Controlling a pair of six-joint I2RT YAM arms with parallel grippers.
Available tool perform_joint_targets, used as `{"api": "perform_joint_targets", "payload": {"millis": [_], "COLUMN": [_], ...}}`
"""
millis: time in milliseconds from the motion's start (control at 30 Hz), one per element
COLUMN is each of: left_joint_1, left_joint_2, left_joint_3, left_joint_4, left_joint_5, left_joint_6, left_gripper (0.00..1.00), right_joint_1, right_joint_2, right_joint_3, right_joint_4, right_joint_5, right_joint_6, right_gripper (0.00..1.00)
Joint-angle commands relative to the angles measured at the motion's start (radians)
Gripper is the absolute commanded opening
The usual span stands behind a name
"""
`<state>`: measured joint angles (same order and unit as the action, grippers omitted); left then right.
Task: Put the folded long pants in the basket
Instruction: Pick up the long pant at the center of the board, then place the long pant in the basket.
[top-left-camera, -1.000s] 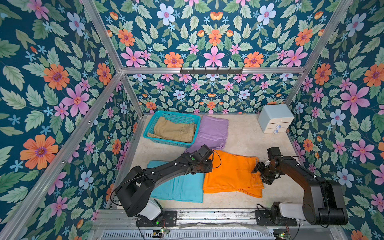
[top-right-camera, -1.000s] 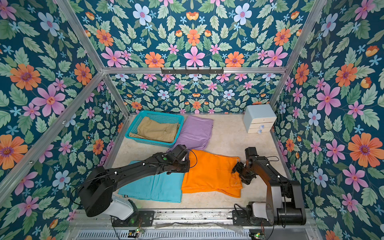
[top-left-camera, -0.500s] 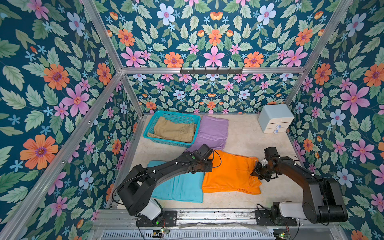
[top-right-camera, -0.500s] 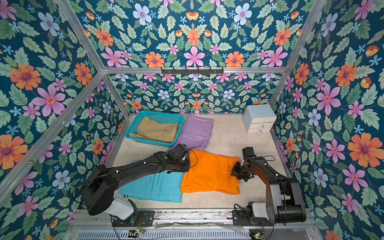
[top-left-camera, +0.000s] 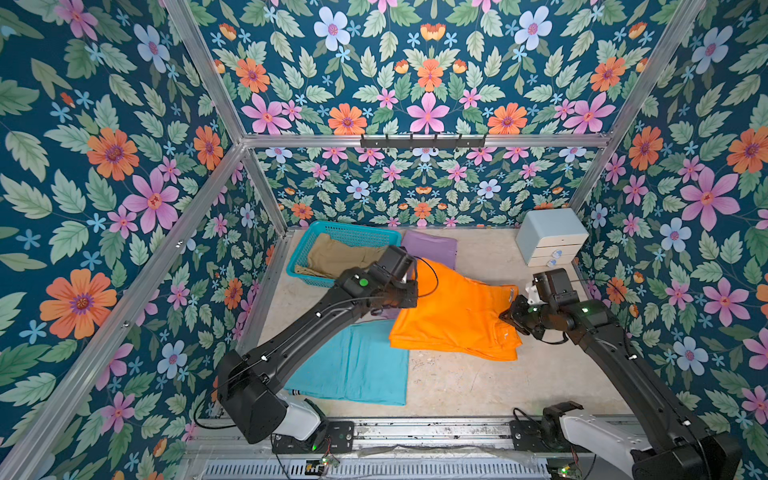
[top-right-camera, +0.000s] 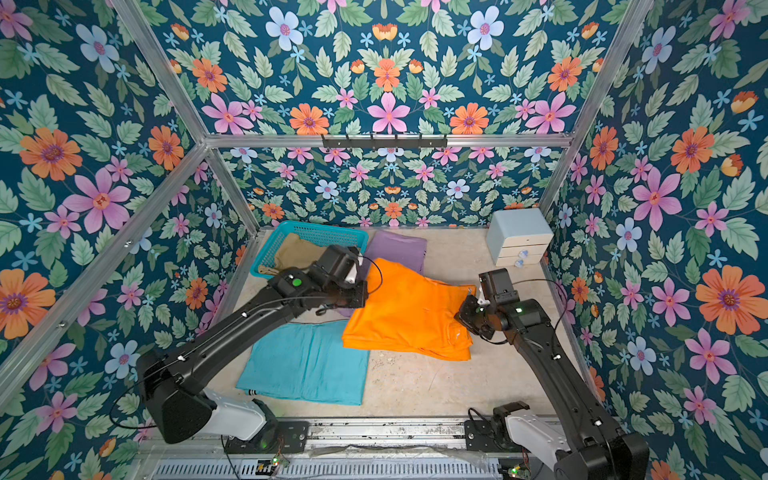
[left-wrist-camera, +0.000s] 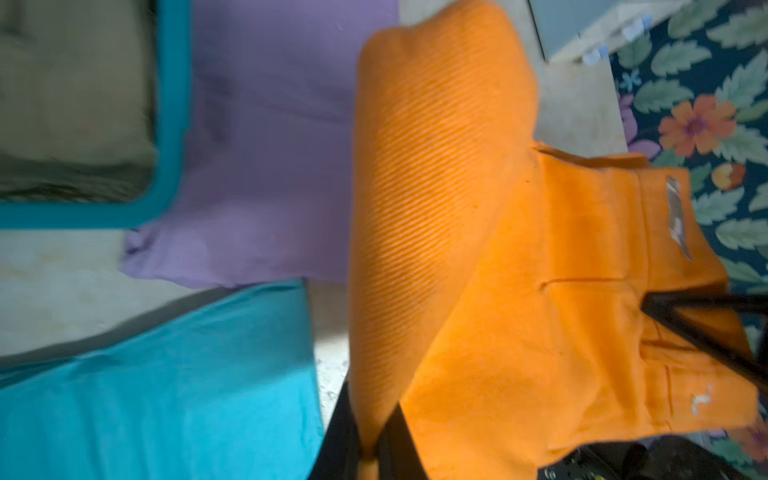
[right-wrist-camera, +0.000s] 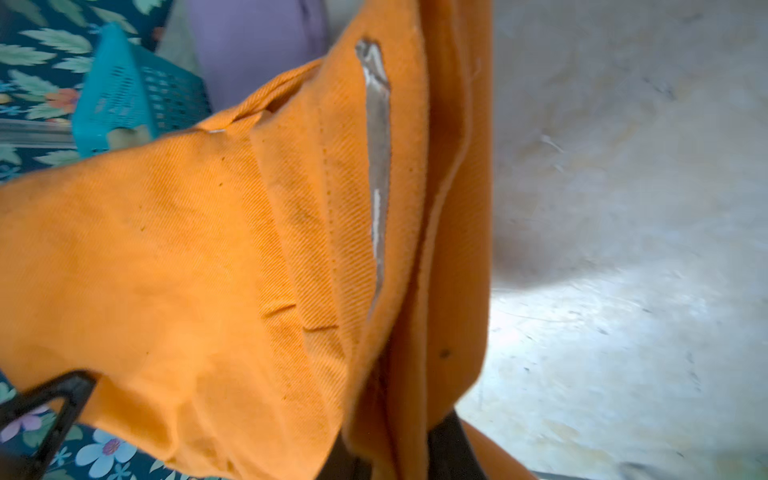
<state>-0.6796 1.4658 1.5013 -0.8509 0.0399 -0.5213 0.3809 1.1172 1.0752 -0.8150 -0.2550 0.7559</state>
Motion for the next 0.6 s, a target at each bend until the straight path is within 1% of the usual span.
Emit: {"api": "perform_joint_targets", "payload": {"millis": [0, 33, 100, 167, 233, 333, 400, 433, 567], "left_joint_1": [0.164, 0.219, 0.307, 0.384, 0.463, 0.568, 0.610, 0.621, 0.636], "left_joint_2": [0.053, 0.080, 0.143, 0.215, 0.302, 0.419, 0.473, 0.493, 0.570], "left_joint_3": [0.141, 0.179, 0.247, 0.309, 0.384, 0.496, 0.526, 0.524, 0.567], "left_joint_4": [-0.159, -0.164, -0.161, -0.145, -0.111, -0.059, -0.003, 0.069, 0.143], "left_joint_5": [-0.172, -0.213, -0.285, -0.326, -0.376, -0.370, -0.371, -0.359, -0.380], "left_joint_6": [0.184, 0.236, 0.334, 0.418, 0.473, 0.506, 0.531, 0.555, 0.614], "left_gripper": [0.00, 0.00, 0.00, 0.00, 0.00, 0.00, 0.00, 0.00, 0.00], "right_joint_1": [0.124, 0.156, 0.210, 0.255, 0.276, 0.284, 0.286, 0.287, 0.287], "right_joint_2": [0.126, 0.202, 0.355, 0.512, 0.687, 0.889, 0.998, 1.057, 1.297], "right_joint_3": [0.127, 0.184, 0.328, 0.491, 0.654, 0.898, 1.036, 1.101, 1.436], "right_joint_4": [0.152, 0.196, 0.219, 0.224, 0.239, 0.211, 0.202, 0.200, 0.089], "right_joint_5": [0.081, 0.089, 0.116, 0.142, 0.146, 0.129, 0.144, 0.134, 0.096], "right_joint_6": [0.153, 0.175, 0.197, 0.193, 0.182, 0.181, 0.168, 0.170, 0.144], "right_gripper": [0.00, 0.00, 0.00, 0.00, 0.00, 0.00, 0.00, 0.00, 0.00]}}
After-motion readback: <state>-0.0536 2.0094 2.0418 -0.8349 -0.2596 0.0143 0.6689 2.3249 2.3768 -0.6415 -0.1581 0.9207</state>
